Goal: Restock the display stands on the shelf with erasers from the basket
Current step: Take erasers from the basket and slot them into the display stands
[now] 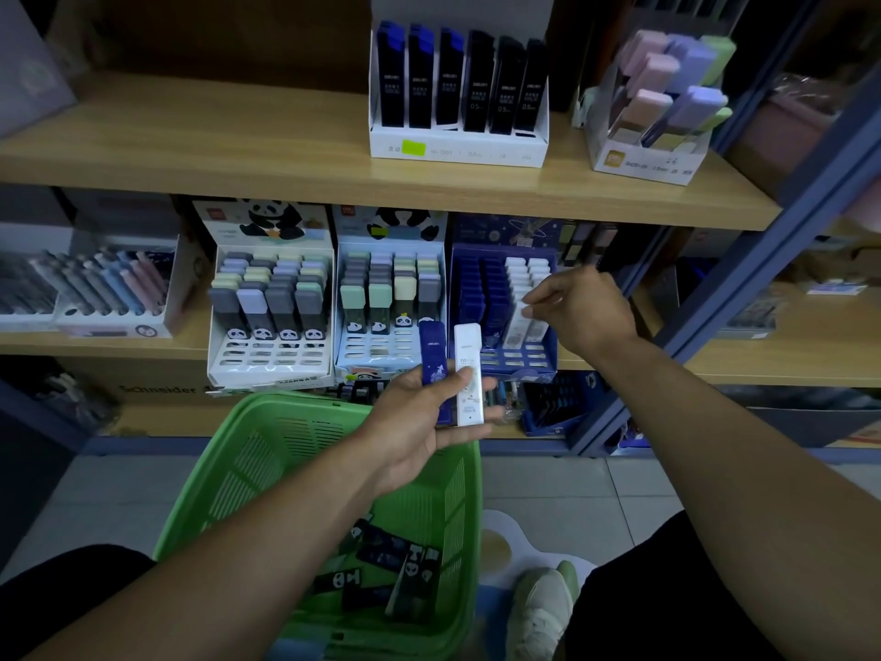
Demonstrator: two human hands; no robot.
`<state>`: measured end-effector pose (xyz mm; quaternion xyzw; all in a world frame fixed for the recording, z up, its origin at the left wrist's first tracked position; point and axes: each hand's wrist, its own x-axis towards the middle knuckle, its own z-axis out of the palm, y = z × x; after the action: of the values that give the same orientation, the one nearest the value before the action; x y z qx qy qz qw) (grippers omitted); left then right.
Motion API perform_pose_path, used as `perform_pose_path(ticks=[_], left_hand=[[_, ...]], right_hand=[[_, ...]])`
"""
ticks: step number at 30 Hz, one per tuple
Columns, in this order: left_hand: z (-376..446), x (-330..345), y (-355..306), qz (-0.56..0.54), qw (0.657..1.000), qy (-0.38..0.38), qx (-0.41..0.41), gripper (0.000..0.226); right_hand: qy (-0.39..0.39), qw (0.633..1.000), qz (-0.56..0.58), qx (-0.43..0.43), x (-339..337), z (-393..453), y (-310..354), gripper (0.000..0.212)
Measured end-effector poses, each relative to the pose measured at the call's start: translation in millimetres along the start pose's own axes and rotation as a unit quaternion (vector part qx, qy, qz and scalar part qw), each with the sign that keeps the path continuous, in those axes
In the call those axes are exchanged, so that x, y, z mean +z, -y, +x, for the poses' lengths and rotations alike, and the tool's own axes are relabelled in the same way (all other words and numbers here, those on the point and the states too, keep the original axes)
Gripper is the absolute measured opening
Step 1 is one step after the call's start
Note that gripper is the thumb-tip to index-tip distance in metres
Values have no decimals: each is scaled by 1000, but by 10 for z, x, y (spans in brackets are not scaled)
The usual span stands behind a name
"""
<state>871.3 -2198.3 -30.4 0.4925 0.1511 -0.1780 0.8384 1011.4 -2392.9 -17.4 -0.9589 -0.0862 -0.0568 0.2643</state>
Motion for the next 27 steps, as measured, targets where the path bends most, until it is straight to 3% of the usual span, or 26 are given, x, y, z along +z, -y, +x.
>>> perform_pose_path(ticks=[5, 7, 10, 12, 17, 21, 27], left_hand=[[22, -44, 11, -4, 1000, 5, 5, 24], [29, -59, 11, -4, 1000, 1, 7, 26], [37, -68, 7, -2, 1000, -4, 12, 26], [34, -71, 8, -1, 1000, -8, 14, 23], [37, -58, -1, -37, 999, -21, 4, 31], [80, -102, -5, -29, 999, -43, 3, 41], [38, -116, 3, 45, 997, -50, 48, 26]], right_hand=[[-23, 999, -41, 15, -23, -77, 145, 12], [-37, 999, 26, -17, -36, -144, 246, 11], [111, 969, 219, -13, -36, -293, 456, 24], [193, 940, 280, 7, 6, -369, 515, 24], [225, 909, 346, 52, -43, -370, 521, 20], [171, 896, 389, 126, -196, -293, 380, 8], [60, 968, 222, 104, -318, -194, -22, 8]])
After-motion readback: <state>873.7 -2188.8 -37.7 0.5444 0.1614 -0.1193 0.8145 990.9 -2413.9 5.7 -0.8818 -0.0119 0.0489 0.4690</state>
